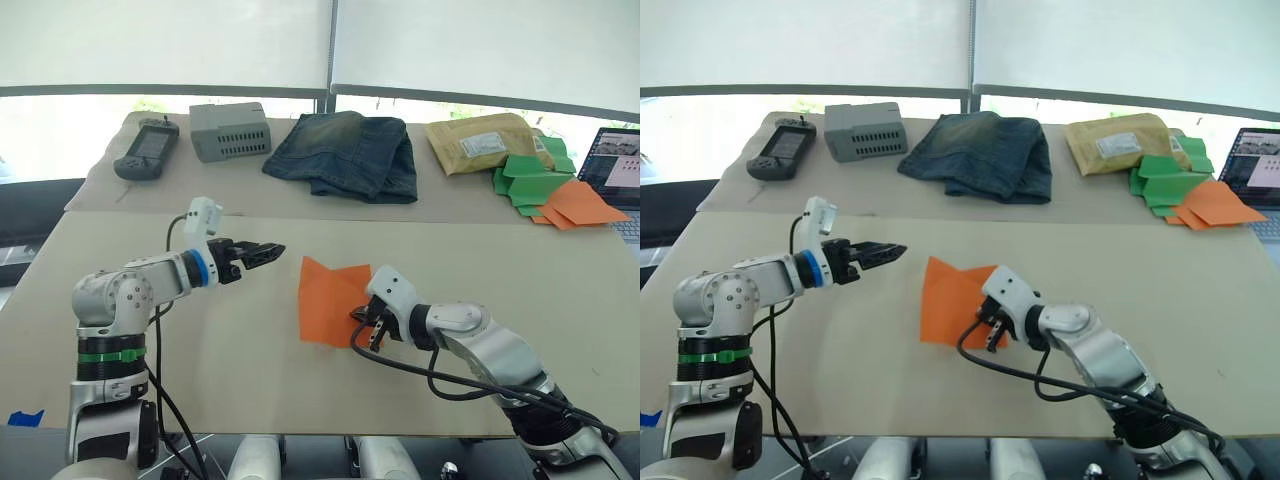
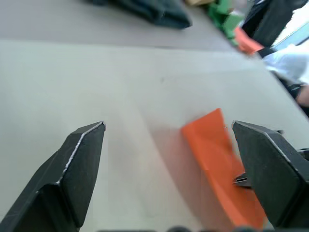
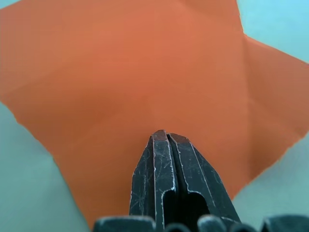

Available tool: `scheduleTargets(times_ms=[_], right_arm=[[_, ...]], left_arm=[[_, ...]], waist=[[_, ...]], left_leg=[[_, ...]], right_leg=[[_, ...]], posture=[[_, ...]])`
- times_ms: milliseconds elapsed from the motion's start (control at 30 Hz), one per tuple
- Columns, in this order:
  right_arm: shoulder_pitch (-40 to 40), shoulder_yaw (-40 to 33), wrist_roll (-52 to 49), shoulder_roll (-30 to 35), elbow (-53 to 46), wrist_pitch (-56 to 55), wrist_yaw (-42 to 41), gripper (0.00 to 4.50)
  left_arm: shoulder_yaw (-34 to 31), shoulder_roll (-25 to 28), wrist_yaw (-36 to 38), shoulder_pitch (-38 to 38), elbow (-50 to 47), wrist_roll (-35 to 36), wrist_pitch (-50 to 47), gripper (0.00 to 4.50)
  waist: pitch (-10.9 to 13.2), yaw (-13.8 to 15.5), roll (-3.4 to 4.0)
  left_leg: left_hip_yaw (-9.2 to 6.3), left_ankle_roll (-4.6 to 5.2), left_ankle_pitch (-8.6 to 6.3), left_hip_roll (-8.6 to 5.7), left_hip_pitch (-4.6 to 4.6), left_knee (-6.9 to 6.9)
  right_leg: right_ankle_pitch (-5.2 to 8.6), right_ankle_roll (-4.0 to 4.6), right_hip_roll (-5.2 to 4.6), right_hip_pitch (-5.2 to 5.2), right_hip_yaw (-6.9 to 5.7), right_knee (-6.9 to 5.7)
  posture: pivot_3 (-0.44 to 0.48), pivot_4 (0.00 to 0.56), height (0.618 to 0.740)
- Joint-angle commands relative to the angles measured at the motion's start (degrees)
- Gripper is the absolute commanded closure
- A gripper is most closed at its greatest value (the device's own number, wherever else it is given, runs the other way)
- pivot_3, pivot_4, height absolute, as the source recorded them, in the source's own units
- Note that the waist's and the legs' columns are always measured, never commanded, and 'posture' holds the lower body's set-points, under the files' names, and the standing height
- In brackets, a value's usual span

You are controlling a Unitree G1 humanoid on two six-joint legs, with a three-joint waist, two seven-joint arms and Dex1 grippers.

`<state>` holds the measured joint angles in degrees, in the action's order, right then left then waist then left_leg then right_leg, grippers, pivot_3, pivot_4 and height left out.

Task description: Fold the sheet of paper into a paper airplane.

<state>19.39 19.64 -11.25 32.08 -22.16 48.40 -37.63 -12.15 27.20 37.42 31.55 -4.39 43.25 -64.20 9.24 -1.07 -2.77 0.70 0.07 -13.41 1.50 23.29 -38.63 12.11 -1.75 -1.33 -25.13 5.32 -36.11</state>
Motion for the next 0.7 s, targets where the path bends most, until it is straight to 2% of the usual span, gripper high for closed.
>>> scheduleTargets(times_ms=[33, 200, 300, 467, 500, 700], right_arm=[[-0.32, 0.60, 0.69, 0.54, 0.62, -1.30, -0.76, 4.50], [-0.58, 0.35, 1.24, 0.44, 0.58, -1.30, -0.80, 4.50], [-1.13, 0.05, 1.28, 0.43, -0.12, -0.73, -0.42, 4.50], [-1.76, -0.26, 1.36, 0.60, -0.73, -0.33, -0.01, 4.50], [-1.77, -0.34, 1.33, 0.64, -0.85, -0.24, 0.02, 4.50], [-1.28, -1.05, 0.93, 0.88, -1.75, 0.47, 0.28, 4.50]], left_arm=[[2.53, 0.30, 3.85, 3.14, -8.19, 4.45, 0.42, 0.02], [13.70, 1.55, 4.70, 1.76, -9.03, -3.68, 5.75, 1.54], [21.80, 2.73, 7.00, 0.23, -7.66, -11.03, 13.09, 2.58], [28.34, 2.87, 8.75, -1.15, -5.20, -17.85, 19.66, 4.20], [29.26, 2.73, 8.45, -1.27, -4.67, -19.05, 20.24, 4.39], [32.39, 1.71, 7.12, -1.85, -3.43, -23.33, 19.29, 4.39]], waist=[[0.00, 0.20, -0.04], [-0.01, 0.31, -0.04], [-0.01, 0.27, -0.03], [-0.01, 0.26, -0.03], [-0.01, 0.28, -0.03], [-0.01, 0.21, -0.02]], left_leg=[[0.01, 0.00, 0.00, 0.07, 0.01, -0.07], [0.02, 0.00, 0.00, -0.04, -0.09, -0.17], [0.02, 0.00, 0.00, -0.04, -0.08, -0.14], [0.03, 0.01, 0.00, -0.04, -0.05, -0.13], [0.03, 0.01, 0.00, -0.04, -0.04, -0.13], [0.02, 0.01, 0.00, -0.04, -0.03, -0.14]], right_leg=[[-0.03, -0.03, 0.00, 0.02, 0.00, 0.00], [-0.06, -0.09, 0.00, 0.13, 0.02, -0.01], [-0.06, -0.07, 0.02, 0.12, 0.03, 0.02], [-0.05, -0.05, 0.02, 0.10, 0.04, 0.02], [-0.05, -0.05, 0.02, 0.10, 0.04, 0.02], [-0.04, -0.07, 0.02, 0.10, 0.03, 0.02]], posture=[[0.000, 0.150, 0.728], [0.000, 0.150, 0.728], [0.000, 0.150, 0.728], [0.000, 0.150, 0.728], [0.000, 0.150, 0.728], [0.000, 0.150, 0.728]])
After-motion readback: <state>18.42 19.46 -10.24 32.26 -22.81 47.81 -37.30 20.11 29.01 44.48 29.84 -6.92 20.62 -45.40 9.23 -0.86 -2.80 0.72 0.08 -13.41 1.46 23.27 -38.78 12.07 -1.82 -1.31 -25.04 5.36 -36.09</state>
